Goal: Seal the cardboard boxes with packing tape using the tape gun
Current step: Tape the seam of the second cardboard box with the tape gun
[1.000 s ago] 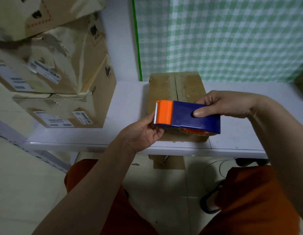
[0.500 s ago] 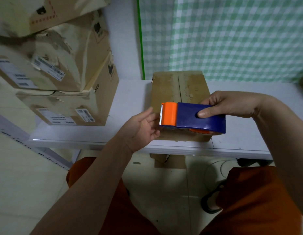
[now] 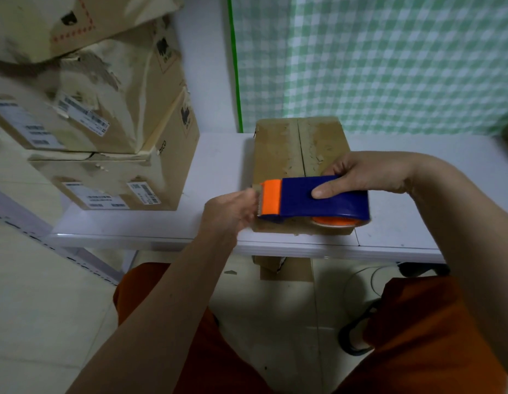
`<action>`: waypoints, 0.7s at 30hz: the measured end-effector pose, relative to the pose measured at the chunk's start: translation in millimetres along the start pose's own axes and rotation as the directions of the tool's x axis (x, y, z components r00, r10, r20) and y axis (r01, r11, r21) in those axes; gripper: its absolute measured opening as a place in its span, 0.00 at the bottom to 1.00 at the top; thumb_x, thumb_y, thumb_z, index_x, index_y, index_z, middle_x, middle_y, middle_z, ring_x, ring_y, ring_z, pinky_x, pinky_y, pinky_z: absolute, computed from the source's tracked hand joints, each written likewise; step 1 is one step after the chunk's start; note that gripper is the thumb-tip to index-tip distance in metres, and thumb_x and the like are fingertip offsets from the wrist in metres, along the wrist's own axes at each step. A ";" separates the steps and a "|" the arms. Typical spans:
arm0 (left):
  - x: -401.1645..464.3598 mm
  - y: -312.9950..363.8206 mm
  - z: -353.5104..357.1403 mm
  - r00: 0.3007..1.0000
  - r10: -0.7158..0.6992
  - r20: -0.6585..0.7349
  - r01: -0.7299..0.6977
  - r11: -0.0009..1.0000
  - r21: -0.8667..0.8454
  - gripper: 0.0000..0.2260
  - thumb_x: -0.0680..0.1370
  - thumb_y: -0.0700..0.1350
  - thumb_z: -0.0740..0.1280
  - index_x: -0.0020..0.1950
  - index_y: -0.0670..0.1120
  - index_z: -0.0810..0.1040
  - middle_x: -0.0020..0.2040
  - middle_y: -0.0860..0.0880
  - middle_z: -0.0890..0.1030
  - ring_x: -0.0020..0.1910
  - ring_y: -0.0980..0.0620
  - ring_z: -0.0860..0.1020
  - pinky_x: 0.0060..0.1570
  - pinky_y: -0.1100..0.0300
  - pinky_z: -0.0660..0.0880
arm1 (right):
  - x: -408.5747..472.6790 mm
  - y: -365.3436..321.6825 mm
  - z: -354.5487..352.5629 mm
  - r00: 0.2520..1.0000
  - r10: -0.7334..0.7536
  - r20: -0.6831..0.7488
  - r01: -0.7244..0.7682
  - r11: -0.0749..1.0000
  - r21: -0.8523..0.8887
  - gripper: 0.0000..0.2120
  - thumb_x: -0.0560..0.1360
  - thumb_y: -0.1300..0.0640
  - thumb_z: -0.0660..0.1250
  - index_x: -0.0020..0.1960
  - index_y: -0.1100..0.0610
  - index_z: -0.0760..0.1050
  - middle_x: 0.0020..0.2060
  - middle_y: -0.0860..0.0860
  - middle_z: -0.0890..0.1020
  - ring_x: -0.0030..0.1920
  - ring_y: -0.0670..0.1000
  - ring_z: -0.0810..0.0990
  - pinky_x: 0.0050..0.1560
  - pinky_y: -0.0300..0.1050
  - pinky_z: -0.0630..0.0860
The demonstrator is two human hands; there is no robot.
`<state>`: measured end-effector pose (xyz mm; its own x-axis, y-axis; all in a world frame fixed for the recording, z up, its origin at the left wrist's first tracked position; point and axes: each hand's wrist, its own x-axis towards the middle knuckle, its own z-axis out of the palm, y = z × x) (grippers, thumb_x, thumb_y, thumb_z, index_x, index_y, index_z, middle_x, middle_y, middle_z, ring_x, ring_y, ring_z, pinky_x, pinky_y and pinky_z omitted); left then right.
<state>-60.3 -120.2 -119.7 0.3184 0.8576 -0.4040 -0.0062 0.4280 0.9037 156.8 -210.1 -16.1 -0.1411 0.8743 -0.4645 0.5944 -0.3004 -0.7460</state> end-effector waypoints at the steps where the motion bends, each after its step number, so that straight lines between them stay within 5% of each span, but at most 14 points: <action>1: 2.1 0.0 -5.6 1.000 0.011 -0.008 -0.011 1.000 -0.013 0.06 0.79 0.40 0.66 0.46 0.38 0.80 0.40 0.43 0.82 0.36 0.53 0.80 0.38 0.63 0.77 | -3.6 0.5 -2.7 1.000 0.016 -0.001 -0.016 1.000 -0.011 0.15 0.68 0.46 0.67 0.47 0.57 0.81 0.39 0.51 0.85 0.38 0.48 0.84 0.36 0.35 0.77; 4: 8.0 -2.1 -14.1 0.998 0.064 -0.010 -0.064 0.998 0.023 0.09 0.79 0.40 0.64 0.40 0.40 0.78 0.31 0.49 0.76 0.26 0.59 0.72 0.27 0.70 0.68 | -12.0 1.6 -10.6 0.998 0.053 -0.029 -0.054 0.998 -0.045 0.17 0.67 0.45 0.67 0.47 0.56 0.81 0.39 0.52 0.86 0.38 0.49 0.84 0.36 0.35 0.78; 7: 13.2 -5.8 -8.8 0.963 0.213 -0.164 -0.184 0.968 0.173 0.09 0.78 0.44 0.68 0.48 0.39 0.82 0.33 0.50 0.81 0.29 0.57 0.77 0.30 0.66 0.71 | -9.3 -2.9 -8.0 0.996 0.063 -0.071 -0.068 0.994 -0.081 0.19 0.67 0.44 0.67 0.47 0.58 0.81 0.39 0.52 0.86 0.37 0.48 0.84 0.35 0.35 0.79; 11: 11.8 -6.0 0.4 0.875 0.397 -0.277 -0.296 0.891 0.343 0.07 0.77 0.47 0.69 0.46 0.44 0.84 0.36 0.52 0.83 0.31 0.59 0.81 0.35 0.67 0.77 | -4.3 -11.2 -6.5 0.983 0.083 -0.165 -0.111 0.979 -0.172 0.23 0.64 0.40 0.68 0.46 0.59 0.81 0.39 0.54 0.85 0.36 0.49 0.83 0.35 0.36 0.78; 15: 13.6 -11.5 8.7 0.803 0.529 -0.274 -0.352 0.792 0.498 0.08 0.76 0.46 0.70 0.45 0.42 0.84 0.33 0.53 0.81 0.29 0.58 0.79 0.35 0.68 0.76 | 2.8 -16.4 -6.0 0.969 0.120 -0.218 -0.170 0.959 -0.229 0.23 0.66 0.39 0.70 0.45 0.59 0.81 0.38 0.54 0.84 0.39 0.52 0.83 0.42 0.44 0.77; 18: 16.7 -22.3 9.8 0.749 0.629 -0.210 -0.382 0.669 0.637 0.11 0.77 0.46 0.69 0.41 0.41 0.83 0.33 0.49 0.81 0.33 0.50 0.80 0.37 0.54 0.79 | 10.2 -19.1 -3.2 0.960 0.132 -0.248 -0.202 0.938 -0.281 0.20 0.71 0.42 0.70 0.43 0.61 0.81 0.36 0.55 0.83 0.35 0.50 0.80 0.39 0.42 0.74; 21: 22.2 -25.5 5.4 0.776 0.607 -0.174 -0.326 0.621 0.713 0.17 0.79 0.50 0.66 0.33 0.44 0.78 0.29 0.49 0.78 0.30 0.49 0.76 0.31 0.56 0.72 | 13.1 -21.8 -2.6 0.957 0.148 -0.251 -0.221 0.930 -0.294 0.20 0.72 0.42 0.69 0.44 0.61 0.82 0.37 0.55 0.83 0.35 0.51 0.79 0.40 0.43 0.74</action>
<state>-48.0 -113.6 -151.0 0.0783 0.9745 0.2105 0.5683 -0.2171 0.7937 144.1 -191.2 -4.7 0.1517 0.8875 -0.4350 0.8169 -0.3604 -0.4504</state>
